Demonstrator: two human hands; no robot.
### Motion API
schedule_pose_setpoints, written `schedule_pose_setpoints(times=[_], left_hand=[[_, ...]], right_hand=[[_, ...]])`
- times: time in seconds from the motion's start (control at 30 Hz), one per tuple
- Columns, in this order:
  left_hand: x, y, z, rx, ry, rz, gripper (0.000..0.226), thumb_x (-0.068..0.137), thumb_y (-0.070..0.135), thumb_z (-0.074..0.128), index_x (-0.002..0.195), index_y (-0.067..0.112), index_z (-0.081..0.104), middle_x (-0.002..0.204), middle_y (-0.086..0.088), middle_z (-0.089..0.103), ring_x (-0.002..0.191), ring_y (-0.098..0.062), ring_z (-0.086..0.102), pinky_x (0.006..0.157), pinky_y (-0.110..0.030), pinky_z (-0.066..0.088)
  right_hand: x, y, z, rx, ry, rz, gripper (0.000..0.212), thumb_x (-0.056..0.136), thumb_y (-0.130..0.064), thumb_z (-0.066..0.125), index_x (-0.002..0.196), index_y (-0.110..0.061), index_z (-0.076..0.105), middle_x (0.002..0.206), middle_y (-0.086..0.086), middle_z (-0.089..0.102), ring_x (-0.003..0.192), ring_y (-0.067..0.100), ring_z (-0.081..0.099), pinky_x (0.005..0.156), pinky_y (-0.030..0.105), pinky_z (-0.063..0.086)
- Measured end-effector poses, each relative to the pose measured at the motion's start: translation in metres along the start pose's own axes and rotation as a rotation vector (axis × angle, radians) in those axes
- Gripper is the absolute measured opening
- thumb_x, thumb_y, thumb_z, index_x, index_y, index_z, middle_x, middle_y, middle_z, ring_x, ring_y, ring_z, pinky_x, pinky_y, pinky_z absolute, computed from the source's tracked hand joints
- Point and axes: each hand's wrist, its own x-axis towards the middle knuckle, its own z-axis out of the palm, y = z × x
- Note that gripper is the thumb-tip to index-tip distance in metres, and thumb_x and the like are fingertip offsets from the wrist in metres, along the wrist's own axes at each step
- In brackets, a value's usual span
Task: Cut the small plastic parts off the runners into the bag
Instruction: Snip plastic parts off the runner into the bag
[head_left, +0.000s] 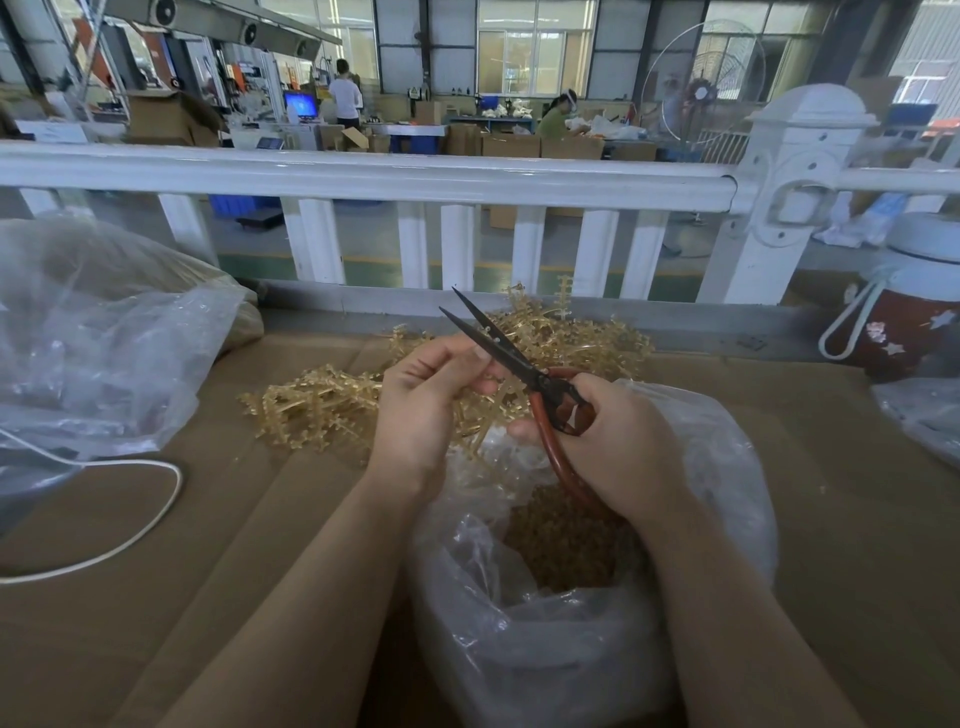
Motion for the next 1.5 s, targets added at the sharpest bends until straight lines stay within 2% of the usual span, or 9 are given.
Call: schedule_pose_setpoints(times=[0.07,0.17,0.53,0.63,0.77,0.9,1.0,1.23,1.5], left_hand=[[0.000,0.000,0.000,-0.001,-0.001,-0.002,0.015,0.093,0.001,0.058,0.085,0.005,0.071,0.073,-0.003,0.070,0.065,-0.013,0.060,0.067,-0.021,0.050],[0.001,0.000,0.000,-0.004,0.004,-0.006,0.015,0.092,0.002,0.059,0.084,0.006,0.071,0.073,-0.004,0.070,0.064,-0.013,0.060,0.066,-0.021,0.050],[0.000,-0.001,0.000,0.065,0.015,0.005,0.014,0.095,0.000,0.058,0.084,0.004,0.066,0.072,-0.005,0.069,0.063,-0.014,0.062,0.066,-0.020,0.051],[0.000,-0.002,-0.001,0.149,0.037,0.072,0.006,0.095,0.000,0.059,0.092,0.000,0.064,0.073,-0.008,0.069,0.065,-0.018,0.064,0.069,-0.028,0.055],[-0.003,-0.002,-0.004,0.271,0.025,0.117,0.012,0.098,0.004,0.057,0.092,0.006,0.067,0.075,-0.002,0.071,0.066,-0.017,0.066,0.069,-0.033,0.058],[-0.002,-0.003,-0.006,0.406,0.052,0.155,0.015,0.098,0.004,0.056,0.094,0.009,0.070,0.078,0.000,0.071,0.065,-0.019,0.066,0.072,-0.048,0.057],[-0.001,-0.004,-0.008,0.487,0.074,0.168,0.017,0.098,0.005,0.057,0.091,0.013,0.070,0.075,0.003,0.070,0.066,-0.020,0.066,0.071,-0.052,0.057],[-0.001,-0.003,-0.009,0.509,0.047,0.167,0.022,0.097,0.004,0.057,0.086,0.018,0.070,0.070,0.006,0.067,0.067,-0.019,0.065,0.072,-0.045,0.056],[-0.001,0.001,-0.009,0.473,0.019,0.163,0.025,0.098,0.003,0.056,0.081,0.018,0.068,0.070,0.010,0.068,0.064,-0.012,0.064,0.065,-0.022,0.054]], right_hand=[[0.000,0.001,0.001,0.006,0.001,0.005,0.073,0.052,-0.098,0.050,0.088,-0.036,0.066,0.074,-0.025,0.064,0.078,-0.011,0.059,0.056,0.016,0.039],[0.000,0.002,0.001,0.014,0.001,0.007,0.080,0.049,-0.102,0.046,0.087,-0.035,0.066,0.074,-0.021,0.065,0.070,-0.004,0.060,0.059,0.018,0.044],[0.001,0.004,0.001,0.009,0.000,0.006,0.055,0.053,-0.098,0.055,0.077,-0.048,0.056,0.086,-0.043,0.059,0.079,-0.014,0.058,0.057,0.016,0.040],[0.001,0.005,0.001,-0.032,0.005,0.001,0.056,0.055,-0.096,0.056,0.078,-0.046,0.058,0.083,-0.041,0.059,0.076,-0.013,0.058,0.055,0.015,0.038],[0.001,0.005,0.001,-0.081,0.026,-0.010,0.070,0.054,-0.100,0.048,0.084,-0.038,0.065,0.067,-0.028,0.061,0.070,-0.012,0.057,0.053,0.011,0.034],[-0.001,0.002,-0.002,-0.161,0.067,-0.061,0.060,0.063,-0.096,0.044,0.092,-0.045,0.059,0.068,-0.036,0.052,0.065,-0.016,0.050,0.053,0.004,0.027],[-0.001,0.003,-0.003,-0.183,0.067,-0.078,0.056,0.068,-0.091,0.053,0.096,-0.043,0.061,0.073,-0.035,0.052,0.068,-0.018,0.046,0.056,0.003,0.026],[-0.001,0.003,-0.001,-0.173,0.066,-0.071,0.058,0.067,-0.090,0.055,0.095,-0.041,0.066,0.071,-0.036,0.051,0.066,-0.015,0.049,0.056,0.004,0.029],[0.000,0.005,0.000,-0.168,0.108,-0.074,0.087,0.060,-0.102,0.030,0.091,-0.032,0.071,0.066,-0.027,0.055,0.060,-0.008,0.051,0.052,0.008,0.031]])
